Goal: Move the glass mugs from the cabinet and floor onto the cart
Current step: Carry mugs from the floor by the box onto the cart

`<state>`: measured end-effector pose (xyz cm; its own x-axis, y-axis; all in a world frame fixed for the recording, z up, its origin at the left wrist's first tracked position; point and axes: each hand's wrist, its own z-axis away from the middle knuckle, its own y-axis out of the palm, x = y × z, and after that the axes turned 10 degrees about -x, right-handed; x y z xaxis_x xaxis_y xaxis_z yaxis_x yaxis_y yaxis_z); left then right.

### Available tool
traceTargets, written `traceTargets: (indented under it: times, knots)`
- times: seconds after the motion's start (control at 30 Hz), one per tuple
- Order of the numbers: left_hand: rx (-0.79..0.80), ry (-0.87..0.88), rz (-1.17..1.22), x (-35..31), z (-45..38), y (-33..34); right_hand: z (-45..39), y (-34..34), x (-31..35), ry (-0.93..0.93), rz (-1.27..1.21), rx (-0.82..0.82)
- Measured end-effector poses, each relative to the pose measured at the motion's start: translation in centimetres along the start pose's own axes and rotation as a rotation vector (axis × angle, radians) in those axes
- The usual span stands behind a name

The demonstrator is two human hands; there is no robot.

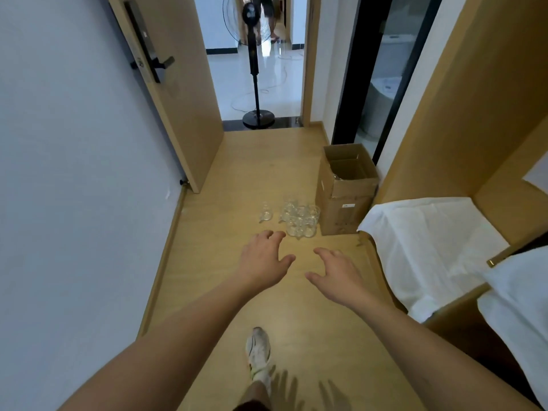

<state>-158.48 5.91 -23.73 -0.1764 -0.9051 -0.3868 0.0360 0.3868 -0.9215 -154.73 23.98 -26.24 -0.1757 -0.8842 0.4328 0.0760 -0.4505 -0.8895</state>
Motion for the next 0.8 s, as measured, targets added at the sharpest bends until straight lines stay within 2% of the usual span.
traceTargets:
  times: [0.5, 0.8]
  knots:
    - [0.172, -0.043, 0.12, 7.7, -20.9, 3.9, -19.2, 3.7, 4.1, 0.208, 0.002, 0.104]
    - [0.25, -0.078, 0.149, 8.6, -29.8, 6.7, -27.2, 4.1, 2.6, 0.303, -0.023, 0.149]
